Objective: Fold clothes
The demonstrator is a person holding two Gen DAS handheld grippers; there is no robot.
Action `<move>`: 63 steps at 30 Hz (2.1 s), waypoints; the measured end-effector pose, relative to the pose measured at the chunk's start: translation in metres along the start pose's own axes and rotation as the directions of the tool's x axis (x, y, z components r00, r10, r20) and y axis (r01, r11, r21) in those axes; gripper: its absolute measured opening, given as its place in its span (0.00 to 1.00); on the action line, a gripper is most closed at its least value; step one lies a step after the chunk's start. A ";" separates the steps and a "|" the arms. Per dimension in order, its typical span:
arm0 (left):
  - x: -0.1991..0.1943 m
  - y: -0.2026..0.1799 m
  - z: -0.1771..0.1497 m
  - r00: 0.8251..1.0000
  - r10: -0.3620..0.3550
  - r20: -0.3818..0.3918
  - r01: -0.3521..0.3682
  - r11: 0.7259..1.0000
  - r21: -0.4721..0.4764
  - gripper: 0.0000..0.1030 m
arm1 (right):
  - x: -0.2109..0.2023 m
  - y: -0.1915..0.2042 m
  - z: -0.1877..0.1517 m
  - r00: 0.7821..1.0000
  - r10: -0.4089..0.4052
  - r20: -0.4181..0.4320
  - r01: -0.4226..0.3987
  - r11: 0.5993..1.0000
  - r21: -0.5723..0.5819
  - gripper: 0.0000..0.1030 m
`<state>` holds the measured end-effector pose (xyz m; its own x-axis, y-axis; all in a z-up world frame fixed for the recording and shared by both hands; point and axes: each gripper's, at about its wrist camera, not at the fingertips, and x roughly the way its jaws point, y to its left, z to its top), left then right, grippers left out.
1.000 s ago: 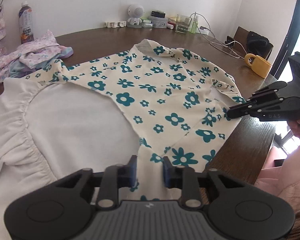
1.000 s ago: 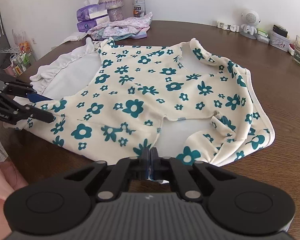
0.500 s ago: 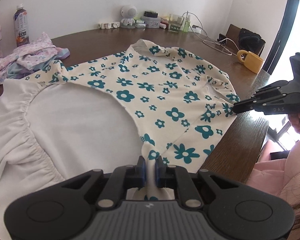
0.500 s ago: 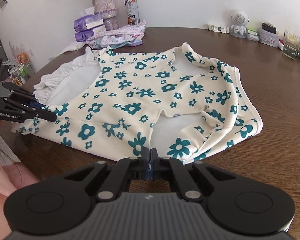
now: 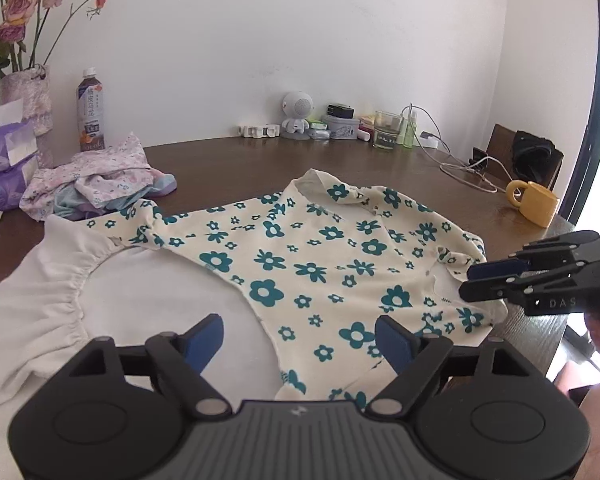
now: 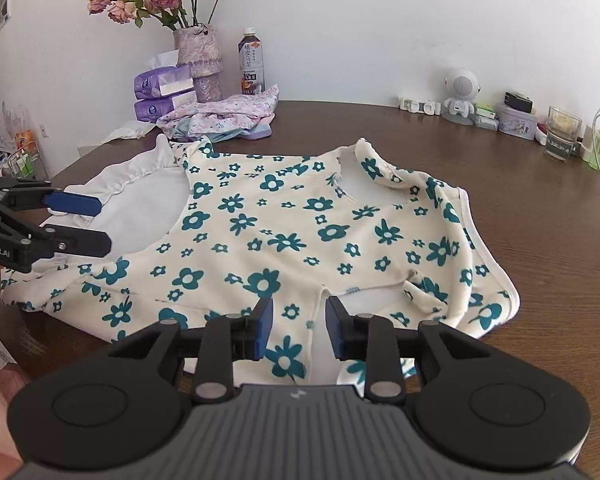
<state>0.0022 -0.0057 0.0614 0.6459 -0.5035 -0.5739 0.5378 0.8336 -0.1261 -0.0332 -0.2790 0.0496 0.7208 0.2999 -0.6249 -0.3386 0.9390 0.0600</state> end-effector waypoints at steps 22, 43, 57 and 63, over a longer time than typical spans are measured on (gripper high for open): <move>0.035 0.004 -0.022 0.992 -0.098 -0.081 0.100 0.995 0.022 0.63 | 0.031 0.004 -0.025 1.000 -0.013 0.020 0.012 0.997 0.080 0.25; 0.032 0.007 -0.026 0.993 -0.106 -0.054 0.106 0.994 0.006 0.65 | 0.032 0.014 -0.031 0.999 -0.016 0.044 0.015 0.999 0.033 0.57; 0.032 0.006 -0.027 0.993 -0.108 -0.046 0.107 0.994 -0.008 0.70 | 0.041 0.022 -0.007 0.997 0.037 0.064 -0.041 0.996 0.076 0.39; 0.033 0.005 -0.027 0.993 -0.110 -0.042 0.110 0.994 -0.008 0.74 | 0.052 0.019 -0.013 0.999 -0.015 0.044 0.012 0.998 0.066 0.31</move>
<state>0.0113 -0.0118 0.0202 0.5593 -0.5825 -0.5897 0.6013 0.7748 -0.1951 -0.0101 -0.2481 0.0083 0.7515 0.2925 -0.5913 -0.2889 0.9517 0.1037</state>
